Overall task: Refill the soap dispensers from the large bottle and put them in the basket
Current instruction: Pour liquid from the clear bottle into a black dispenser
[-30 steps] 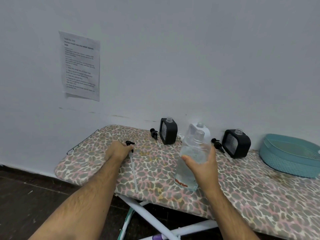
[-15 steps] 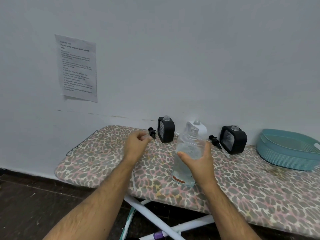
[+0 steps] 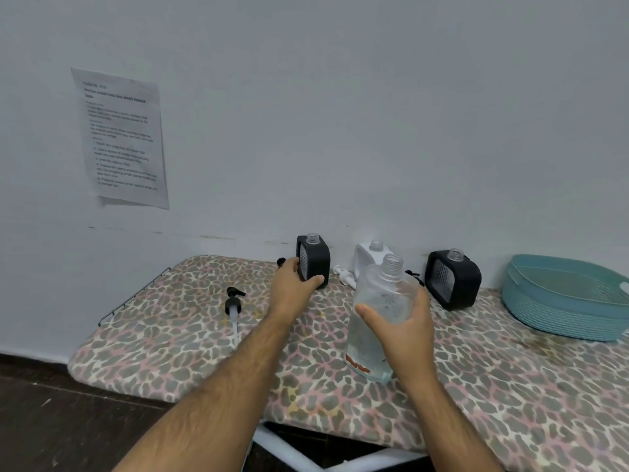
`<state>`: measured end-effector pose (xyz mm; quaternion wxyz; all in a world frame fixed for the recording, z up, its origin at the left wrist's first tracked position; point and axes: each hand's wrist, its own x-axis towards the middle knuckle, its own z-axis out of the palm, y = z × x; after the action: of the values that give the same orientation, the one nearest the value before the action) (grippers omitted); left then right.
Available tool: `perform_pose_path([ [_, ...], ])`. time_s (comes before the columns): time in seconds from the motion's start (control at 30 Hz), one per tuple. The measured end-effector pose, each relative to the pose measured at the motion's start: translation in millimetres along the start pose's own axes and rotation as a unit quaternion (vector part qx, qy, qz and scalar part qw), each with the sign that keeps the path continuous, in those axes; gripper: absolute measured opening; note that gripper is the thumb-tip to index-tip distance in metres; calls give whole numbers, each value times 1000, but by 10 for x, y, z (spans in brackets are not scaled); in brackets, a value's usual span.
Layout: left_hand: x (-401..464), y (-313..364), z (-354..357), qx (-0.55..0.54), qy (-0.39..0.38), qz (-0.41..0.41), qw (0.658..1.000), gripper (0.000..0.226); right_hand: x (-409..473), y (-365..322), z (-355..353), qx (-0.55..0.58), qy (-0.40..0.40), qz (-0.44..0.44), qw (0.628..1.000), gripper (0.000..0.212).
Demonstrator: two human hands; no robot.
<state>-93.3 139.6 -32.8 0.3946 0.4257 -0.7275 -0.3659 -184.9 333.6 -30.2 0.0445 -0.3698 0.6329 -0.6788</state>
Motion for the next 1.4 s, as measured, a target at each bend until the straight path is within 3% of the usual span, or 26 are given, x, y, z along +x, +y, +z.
perform_pose_path([
  [0.17,215,61,190,1,32,1,999,71,-29,97,30,1,0,-1,1000,77],
  [0.27,383,74,299,-6,21,5,1000,61,-23,142,44,16,-1,-4,1000,79],
  [0.47,580,64,541,32,24,-47,998,87,-9,238,85,30,8,1,1000,79],
  [0.7,628,27,625,16,48,-54,997,63,61,284,108,31,12,11,999,75],
  [1.03,161,10,419,-109,-2,-20,994,53,91,355,80,11,-3,17,1000,75],
  [1.23,-263,40,166,-182,-55,2,982,55,137,331,-29,28,-63,40,997,81],
  [1.4,-513,-45,-135,-179,-104,-3,978,57,121,349,-122,24,-106,50,993,79],
])
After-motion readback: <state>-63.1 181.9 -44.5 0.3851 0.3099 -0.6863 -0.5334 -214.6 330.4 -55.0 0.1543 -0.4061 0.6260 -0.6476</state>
